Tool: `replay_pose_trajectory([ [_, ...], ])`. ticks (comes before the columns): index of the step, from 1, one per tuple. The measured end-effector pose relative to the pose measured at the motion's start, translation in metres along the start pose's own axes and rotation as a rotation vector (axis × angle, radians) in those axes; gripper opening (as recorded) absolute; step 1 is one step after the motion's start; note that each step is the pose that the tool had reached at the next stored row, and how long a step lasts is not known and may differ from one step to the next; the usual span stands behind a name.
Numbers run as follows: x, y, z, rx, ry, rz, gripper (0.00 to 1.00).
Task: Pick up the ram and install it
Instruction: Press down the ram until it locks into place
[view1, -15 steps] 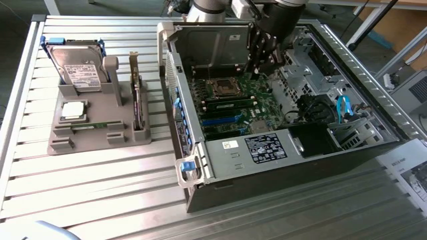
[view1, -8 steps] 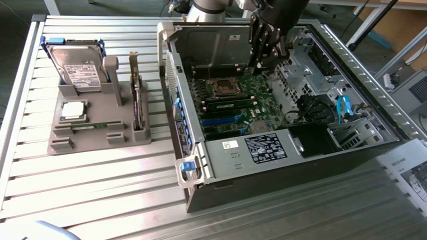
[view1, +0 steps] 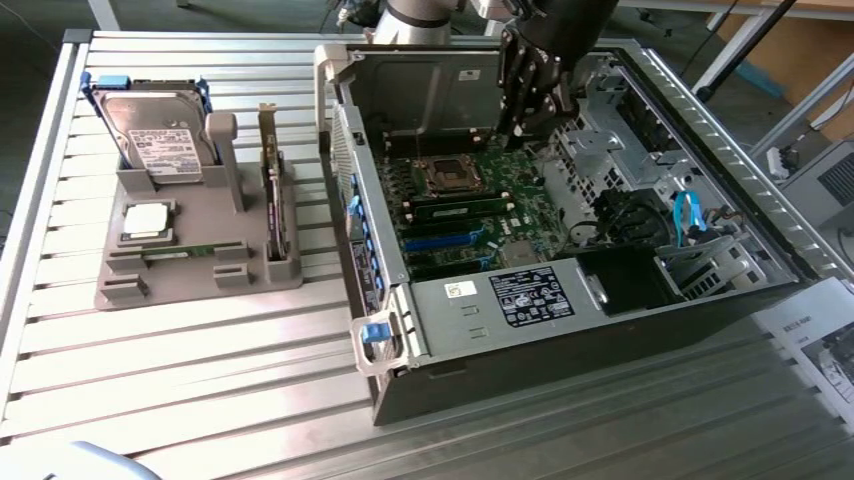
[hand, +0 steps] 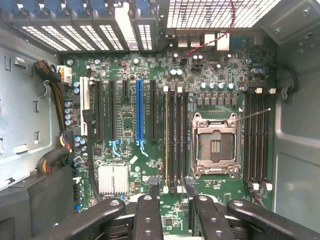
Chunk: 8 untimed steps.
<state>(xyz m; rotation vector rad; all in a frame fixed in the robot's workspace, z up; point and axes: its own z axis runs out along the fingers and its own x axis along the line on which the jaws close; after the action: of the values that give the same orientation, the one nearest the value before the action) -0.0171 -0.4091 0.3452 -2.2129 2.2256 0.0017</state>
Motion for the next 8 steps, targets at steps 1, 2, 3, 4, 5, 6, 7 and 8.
replay_pose_trajectory([
  [1, 0.0000, 0.0000, 0.0000, 0.0000, 0.0000, 0.000, 0.31],
  [2, 0.0000, 0.0000, 0.0000, 0.0000, 0.0000, 0.000, 0.31],
  [3, 0.0000, 0.0000, 0.0000, 0.0000, 0.0000, 0.000, 0.30],
  [4, 0.0000, 0.0000, 0.0000, 0.0000, 0.0000, 0.000, 0.24],
  [5, 0.0000, 0.0000, 0.0000, 0.0000, -0.0001, 0.000, 0.24],
  [6, 0.0000, 0.0000, 0.0000, 0.0000, -0.0001, 0.000, 0.17],
  [7, 0.0000, 0.0000, 0.0000, 0.0000, -0.0001, 0.000, 0.11],
  [8, 0.0000, 0.0000, 0.0000, 0.0000, 0.0000, 0.000, 0.10],
])
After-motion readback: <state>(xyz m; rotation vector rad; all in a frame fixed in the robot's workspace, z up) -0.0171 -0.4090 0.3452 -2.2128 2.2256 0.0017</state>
